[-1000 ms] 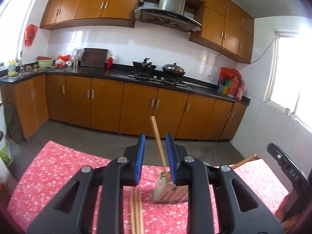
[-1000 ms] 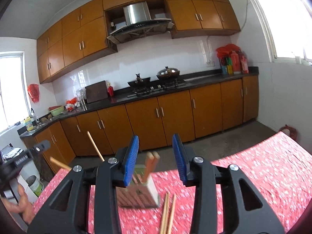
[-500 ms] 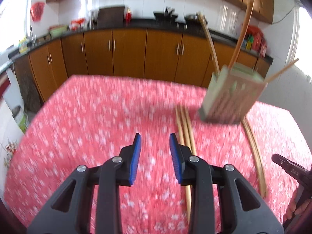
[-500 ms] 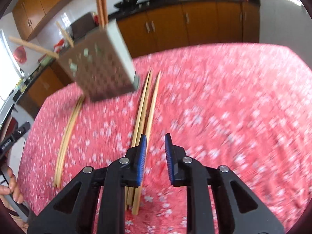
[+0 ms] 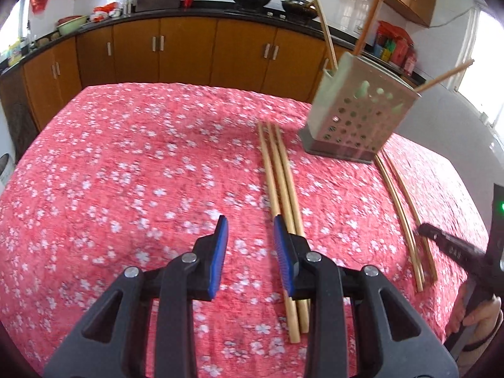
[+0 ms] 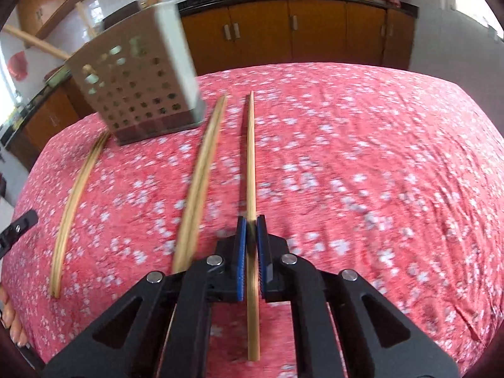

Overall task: Organize utensils
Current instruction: 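Grasp a chopstick with the right tool while the left tool grasps another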

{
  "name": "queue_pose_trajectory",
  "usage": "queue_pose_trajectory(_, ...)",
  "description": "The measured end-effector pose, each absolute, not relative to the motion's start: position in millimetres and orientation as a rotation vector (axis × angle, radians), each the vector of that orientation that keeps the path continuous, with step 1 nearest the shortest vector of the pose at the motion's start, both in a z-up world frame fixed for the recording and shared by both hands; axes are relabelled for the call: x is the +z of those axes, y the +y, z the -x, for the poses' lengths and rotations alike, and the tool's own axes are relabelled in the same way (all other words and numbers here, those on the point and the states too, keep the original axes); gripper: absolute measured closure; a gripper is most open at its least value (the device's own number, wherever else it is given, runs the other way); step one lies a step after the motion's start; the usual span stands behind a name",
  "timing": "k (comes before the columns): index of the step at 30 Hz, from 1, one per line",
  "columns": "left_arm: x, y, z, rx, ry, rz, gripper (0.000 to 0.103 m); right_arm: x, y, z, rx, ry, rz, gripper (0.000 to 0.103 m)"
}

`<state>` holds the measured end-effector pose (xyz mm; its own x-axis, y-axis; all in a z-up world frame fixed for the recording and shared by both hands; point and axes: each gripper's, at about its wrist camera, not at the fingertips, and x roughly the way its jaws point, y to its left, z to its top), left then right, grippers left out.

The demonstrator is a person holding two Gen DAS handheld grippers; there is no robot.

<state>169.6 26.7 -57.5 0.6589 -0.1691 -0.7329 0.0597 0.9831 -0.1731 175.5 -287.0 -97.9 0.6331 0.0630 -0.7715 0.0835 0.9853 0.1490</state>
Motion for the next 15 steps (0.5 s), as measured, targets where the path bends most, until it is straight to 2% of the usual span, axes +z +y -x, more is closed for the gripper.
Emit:
queue_pose_trajectory(4,-63.9,14.3,-171.3,-0.165,0.865,0.109,0.074,-98.6,-303.5,-174.8,-0.036,0.885,-0.208,0.095)
queue_pose_trajectory(10,-76.7,-1.4,-172.5,-0.177,0.906,0.041,0.082,-100.2,-300.9,-174.3,-0.032,0.881,-0.188,0.095)
queue_pose_trajectory(15,-80.6,-3.4,-173.9,-0.149,0.908,0.004,0.082,-98.0,-297.6,-162.6,-0.02,0.881,-0.169,0.095)
